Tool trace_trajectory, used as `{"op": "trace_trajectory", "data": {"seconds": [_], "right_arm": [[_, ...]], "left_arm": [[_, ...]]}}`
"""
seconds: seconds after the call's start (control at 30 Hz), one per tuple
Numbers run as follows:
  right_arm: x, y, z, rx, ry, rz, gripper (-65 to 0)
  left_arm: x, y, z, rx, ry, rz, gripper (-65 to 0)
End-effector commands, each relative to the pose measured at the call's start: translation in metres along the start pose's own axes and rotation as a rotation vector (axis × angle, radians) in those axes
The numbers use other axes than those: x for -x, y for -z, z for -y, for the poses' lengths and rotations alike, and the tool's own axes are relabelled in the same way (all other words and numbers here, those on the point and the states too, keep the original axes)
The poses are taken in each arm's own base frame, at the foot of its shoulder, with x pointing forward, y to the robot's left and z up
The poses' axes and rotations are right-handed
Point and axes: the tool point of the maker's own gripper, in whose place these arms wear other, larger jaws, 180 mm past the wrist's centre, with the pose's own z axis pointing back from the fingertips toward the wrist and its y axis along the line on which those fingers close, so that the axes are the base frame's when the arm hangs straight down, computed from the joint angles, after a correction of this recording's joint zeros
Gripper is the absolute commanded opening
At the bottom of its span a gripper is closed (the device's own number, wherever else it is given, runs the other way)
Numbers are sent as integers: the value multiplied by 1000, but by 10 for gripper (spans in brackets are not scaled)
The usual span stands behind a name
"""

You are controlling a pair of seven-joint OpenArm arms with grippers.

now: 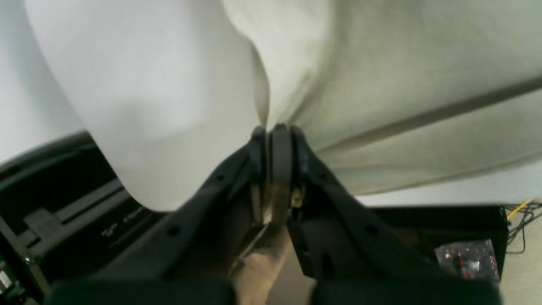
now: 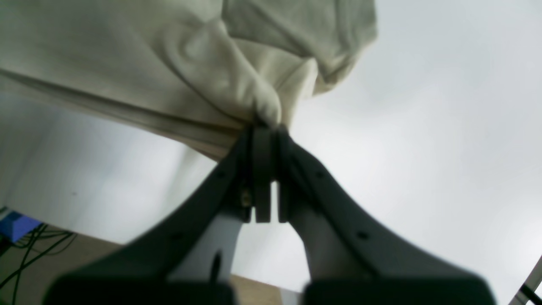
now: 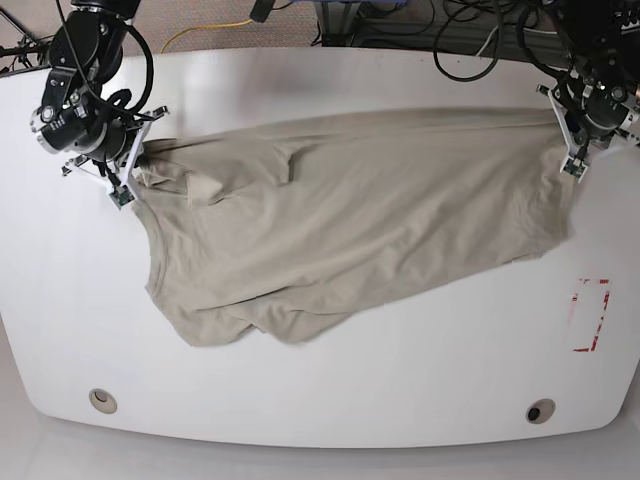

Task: Fold the T-shirt properly
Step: 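Drag the T-shirt edge with both grippers and open them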

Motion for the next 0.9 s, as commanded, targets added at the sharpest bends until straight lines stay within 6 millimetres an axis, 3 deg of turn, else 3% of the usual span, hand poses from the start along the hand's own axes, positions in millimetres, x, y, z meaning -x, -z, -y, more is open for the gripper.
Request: {"op": "trace_trajectory", "data": {"seconds": [0.0, 0.17, 0.27, 0.33, 0.53, 0.7, 0.87], "right_arm": [[7, -6, 6, 30, -12, -12, -650], [16, -3, -6, -1, -8, 14, -650], [13, -3, -8, -5, -6, 42, -650], [5, -4, -4, 4, -8, 61, -650], [-25, -7, 5, 17, -5, 143, -650], [-47, -6, 13, 25, 3, 191, -650], [-60, 8, 20, -2, 57, 208, -650]], "left_arm": [[17, -6, -12, -47, 5, -51, -650], [26, -6, -16, -56, -12, -70, -650], [13, -7, -21, -68, -20, -36, -650], [-4, -9, -33, -94, -44, 6, -650], [-31, -13, -47, -124, -69, 72, -650], [-37, -12, -52, -128, -80, 85, -650], [-36, -1, -51, -103, -102, 68, -650]]}}
